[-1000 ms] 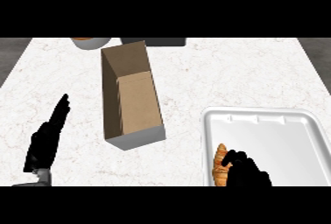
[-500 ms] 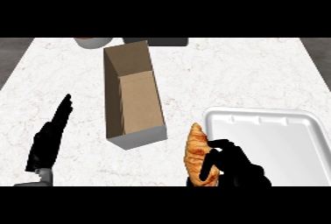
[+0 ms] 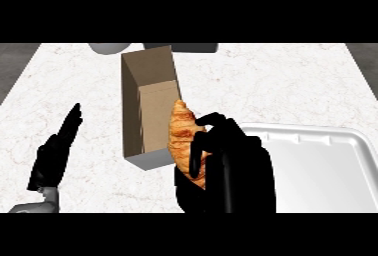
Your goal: Pick the croissant from the tray and place it in the cardboard box
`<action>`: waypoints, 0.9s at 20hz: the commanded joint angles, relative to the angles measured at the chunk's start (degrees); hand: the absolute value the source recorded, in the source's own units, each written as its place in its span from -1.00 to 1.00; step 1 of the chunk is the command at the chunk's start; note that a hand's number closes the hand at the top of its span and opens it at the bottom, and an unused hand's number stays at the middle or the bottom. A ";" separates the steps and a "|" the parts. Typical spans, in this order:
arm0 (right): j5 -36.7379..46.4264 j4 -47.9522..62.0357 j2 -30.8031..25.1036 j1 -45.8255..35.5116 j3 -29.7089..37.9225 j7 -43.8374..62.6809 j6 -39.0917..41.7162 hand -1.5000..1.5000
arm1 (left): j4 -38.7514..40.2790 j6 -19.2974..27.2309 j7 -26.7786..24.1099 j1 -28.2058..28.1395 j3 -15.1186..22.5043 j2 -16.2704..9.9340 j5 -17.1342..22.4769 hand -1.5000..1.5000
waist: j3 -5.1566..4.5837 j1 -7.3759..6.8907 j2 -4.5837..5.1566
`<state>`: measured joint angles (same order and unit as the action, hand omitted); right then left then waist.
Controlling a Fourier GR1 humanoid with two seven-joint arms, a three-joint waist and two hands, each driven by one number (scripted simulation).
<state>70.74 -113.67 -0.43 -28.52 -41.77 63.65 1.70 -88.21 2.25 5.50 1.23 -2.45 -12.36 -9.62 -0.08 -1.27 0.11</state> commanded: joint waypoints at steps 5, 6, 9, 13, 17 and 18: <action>-12.54 17.94 0.41 -19.25 6.78 10.00 -5.71 1.00 | 2.95 0.35 -0.09 3.13 -0.26 0.38 -0.85 0.00 | -0.01 -0.53 0.14; -14.28 20.06 0.41 -21.94 9.92 9.82 -3.72 1.00 | 2.32 0.38 -1.12 1.08 0.76 1.20 -1.09 0.00 | -0.03 -0.98 0.15; -16.54 29.57 0.41 -25.24 10.05 8.21 -10.07 1.00 | -1.65 0.39 0.54 0.00 2.57 1.96 -1.78 0.00 | 0.01 -1.93 0.18; -21.94 42.06 0.41 -27.46 11.60 2.73 -16.08 1.00 | -0.09 -0.55 0.49 2.09 1.54 1.22 -0.96 0.00 | 0.01 -2.76 0.61; -26.16 52.45 0.41 -30.15 10.06 0.99 -20.40 1.00 | 0.77 0.59 0.62 3.08 2.87 2.63 -2.47 0.00 | 0.01 -2.66 0.70; -28.45 54.91 0.41 -31.56 10.26 -0.58 -20.79 1.00 | 4.00 0.93 -1.13 3.85 2.04 2.52 -2.61 0.00 | -0.01 -2.37 0.80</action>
<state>47.00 -68.31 -0.35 -56.91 -30.60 60.23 -11.89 -86.25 2.87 4.86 3.72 -0.72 -10.38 -11.61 -0.08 -3.38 0.69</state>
